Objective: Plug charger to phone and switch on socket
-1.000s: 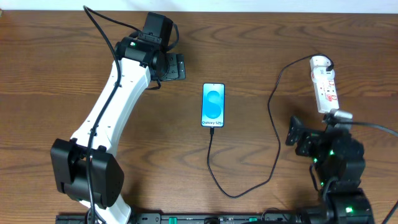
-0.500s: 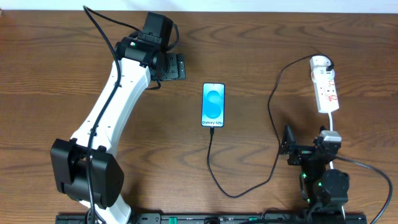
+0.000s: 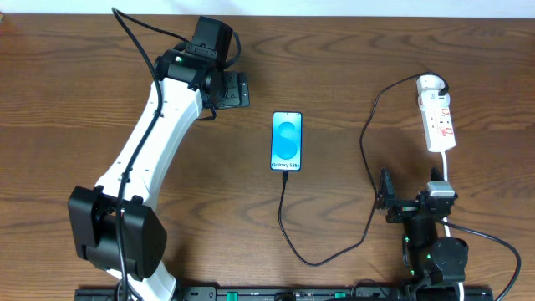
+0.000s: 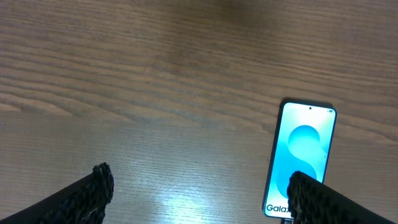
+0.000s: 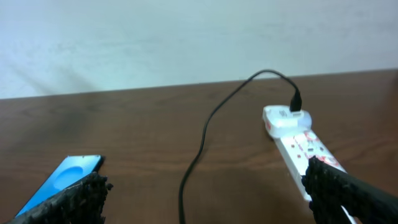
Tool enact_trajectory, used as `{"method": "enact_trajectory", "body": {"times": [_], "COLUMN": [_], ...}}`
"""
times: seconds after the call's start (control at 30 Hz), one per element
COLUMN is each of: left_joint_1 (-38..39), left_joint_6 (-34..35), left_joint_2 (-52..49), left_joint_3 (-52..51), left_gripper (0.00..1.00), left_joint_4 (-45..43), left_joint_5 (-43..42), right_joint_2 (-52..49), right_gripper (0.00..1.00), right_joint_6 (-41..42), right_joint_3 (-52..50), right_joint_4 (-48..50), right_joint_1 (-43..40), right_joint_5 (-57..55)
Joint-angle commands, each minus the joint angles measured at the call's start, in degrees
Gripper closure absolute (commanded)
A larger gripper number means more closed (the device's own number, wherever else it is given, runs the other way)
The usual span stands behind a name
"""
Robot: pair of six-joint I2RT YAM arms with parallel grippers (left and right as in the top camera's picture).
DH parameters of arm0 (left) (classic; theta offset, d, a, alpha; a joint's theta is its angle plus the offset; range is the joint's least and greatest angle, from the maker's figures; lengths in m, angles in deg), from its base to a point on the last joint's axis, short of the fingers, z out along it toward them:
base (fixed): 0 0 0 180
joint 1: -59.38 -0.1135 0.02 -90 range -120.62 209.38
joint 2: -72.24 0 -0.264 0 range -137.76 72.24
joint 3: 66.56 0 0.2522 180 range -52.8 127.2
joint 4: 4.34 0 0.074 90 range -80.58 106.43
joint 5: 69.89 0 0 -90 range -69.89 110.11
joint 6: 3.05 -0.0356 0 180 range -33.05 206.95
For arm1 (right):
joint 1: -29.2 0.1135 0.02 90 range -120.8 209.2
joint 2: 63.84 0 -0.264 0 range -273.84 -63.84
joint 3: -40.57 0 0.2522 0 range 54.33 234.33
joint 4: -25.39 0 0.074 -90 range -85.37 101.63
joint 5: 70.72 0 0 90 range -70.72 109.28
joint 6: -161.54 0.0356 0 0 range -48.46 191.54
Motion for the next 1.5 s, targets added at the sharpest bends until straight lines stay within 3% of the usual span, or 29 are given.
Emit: {"method": "enact_trajectory", "body": {"times": [0.0,0.13,0.37,1.47], "left_joint_1": [0.07,0.07,0.07,0.07], "left_joint_6": [0.28,0.28,0.28,0.28], "left_joint_2": [-0.33,-0.33,-0.33,-0.33], "left_joint_3": [-0.24,-0.24,-0.24,-0.24], "left_gripper": [0.09,0.09,0.09,0.09], "left_joint_4": [0.15,0.15,0.15,0.15], "left_joint_5": [0.94,0.94,0.94,0.94], "right_joint_2": [0.66,0.66,0.66,0.66], "right_gripper": [0.01,0.01,0.01,0.01], "right_joint_6": [-2.32,-2.97,-3.1,-3.41], "right_joint_3": [-0.24,-0.24,-0.24,-0.24], "right_joint_4": [2.01,3.72,-1.86,-1.7], "right_joint_1": [0.87,0.87,0.81,0.7], "right_joint_5": [0.35,-0.15,-0.72,-0.28]}}
